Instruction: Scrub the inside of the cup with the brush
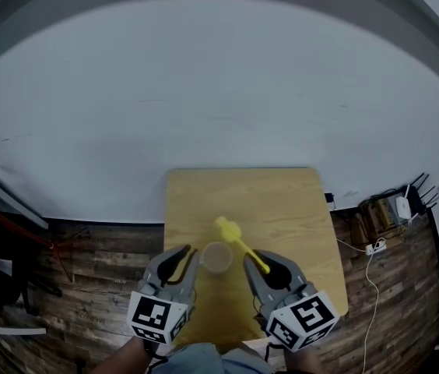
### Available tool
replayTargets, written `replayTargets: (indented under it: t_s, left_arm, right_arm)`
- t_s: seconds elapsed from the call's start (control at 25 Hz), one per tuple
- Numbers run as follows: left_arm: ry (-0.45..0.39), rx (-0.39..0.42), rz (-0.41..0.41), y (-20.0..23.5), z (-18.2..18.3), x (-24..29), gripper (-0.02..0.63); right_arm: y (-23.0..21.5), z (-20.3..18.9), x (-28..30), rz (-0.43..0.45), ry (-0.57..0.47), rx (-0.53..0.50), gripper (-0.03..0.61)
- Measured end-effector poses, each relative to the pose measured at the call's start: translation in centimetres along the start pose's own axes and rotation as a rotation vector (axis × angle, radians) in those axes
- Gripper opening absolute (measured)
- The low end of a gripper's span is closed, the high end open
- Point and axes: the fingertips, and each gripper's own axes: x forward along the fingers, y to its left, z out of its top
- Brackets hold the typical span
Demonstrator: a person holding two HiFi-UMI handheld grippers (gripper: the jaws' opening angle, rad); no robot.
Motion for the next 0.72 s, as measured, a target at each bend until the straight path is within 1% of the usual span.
replayTargets:
  t_s: [0.08,0.16,0.4,0.52,0.72]
  left_arm:
    - [-0.029,-0.019,0.027,-0.2,1.6,-0.2,0.069]
    - [-0.048,-0.023,0.056,-0.2,2.9,-0.4,0.02]
    - [-0.061,-0.004,0.103,-0.4,4.4,-0.5,0.02]
    - [-0.063,-0.001,0.102,-0.7,4.8,-0.1,0.02]
    - [-0.089,0.005,0.098,-1.5,5.7,-0.3,0.02]
  right_arm:
    - [0.3,0.8,0.0,0.002,-0.034,-0.007,0.041]
    - [0.6,1.4,0.1,0.003,-0.056,-0.01,0.041]
    - [0.9,2.9,0.6,-0.011,-0.096,-0.055,0.041]
    - [1.0,3.3,0.9,-0.014,-0.101,-0.076,0.04]
    - [1.1,3.2,0.8,-0.039,-0.091,-0.105,0.04]
